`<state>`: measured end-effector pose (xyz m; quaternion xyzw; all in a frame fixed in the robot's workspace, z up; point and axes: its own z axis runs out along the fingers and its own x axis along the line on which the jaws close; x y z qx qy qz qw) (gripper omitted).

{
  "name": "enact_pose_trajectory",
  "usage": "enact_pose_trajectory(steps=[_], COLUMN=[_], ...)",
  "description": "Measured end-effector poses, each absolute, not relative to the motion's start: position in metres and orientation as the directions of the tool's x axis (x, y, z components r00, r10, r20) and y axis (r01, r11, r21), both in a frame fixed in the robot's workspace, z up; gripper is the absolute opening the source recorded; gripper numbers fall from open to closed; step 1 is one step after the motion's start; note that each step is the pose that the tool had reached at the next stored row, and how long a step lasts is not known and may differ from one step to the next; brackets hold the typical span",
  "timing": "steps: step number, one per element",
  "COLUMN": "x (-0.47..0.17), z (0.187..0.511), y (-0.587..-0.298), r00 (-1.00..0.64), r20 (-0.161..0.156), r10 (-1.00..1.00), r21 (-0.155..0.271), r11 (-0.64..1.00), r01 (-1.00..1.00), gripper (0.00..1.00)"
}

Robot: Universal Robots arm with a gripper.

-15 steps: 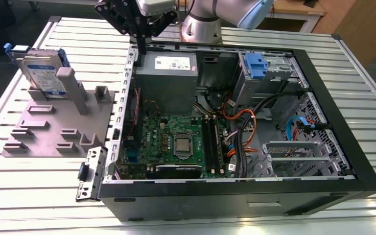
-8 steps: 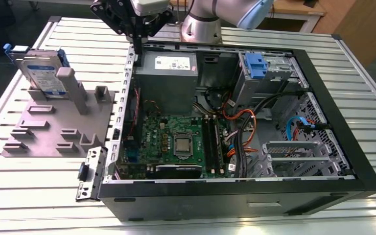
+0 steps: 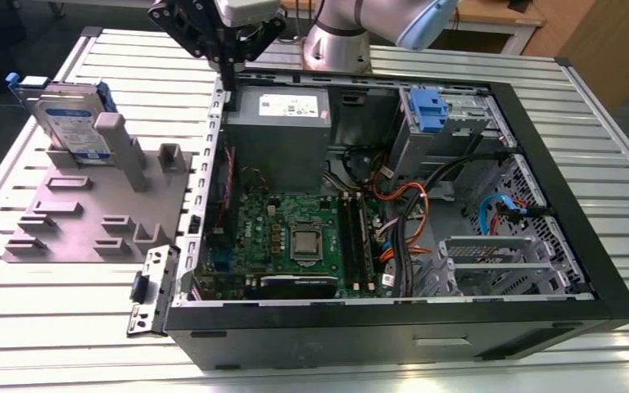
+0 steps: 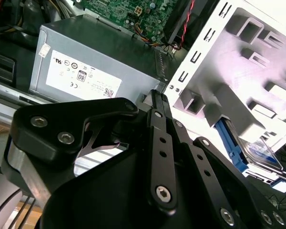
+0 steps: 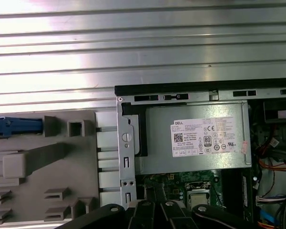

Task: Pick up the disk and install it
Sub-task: 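Reach for the disk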

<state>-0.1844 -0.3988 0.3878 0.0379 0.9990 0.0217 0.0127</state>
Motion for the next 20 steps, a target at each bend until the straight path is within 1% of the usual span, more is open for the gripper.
enact_pose_trajectory(steps=[20], x=[-0.1902], z=[0.3869], y=[-0.3988], r00=[-0.997], r20=[-0.024], r10=[0.076], r21=[0.044], r11=[0.996], r01=[0.075], gripper=[0.11])
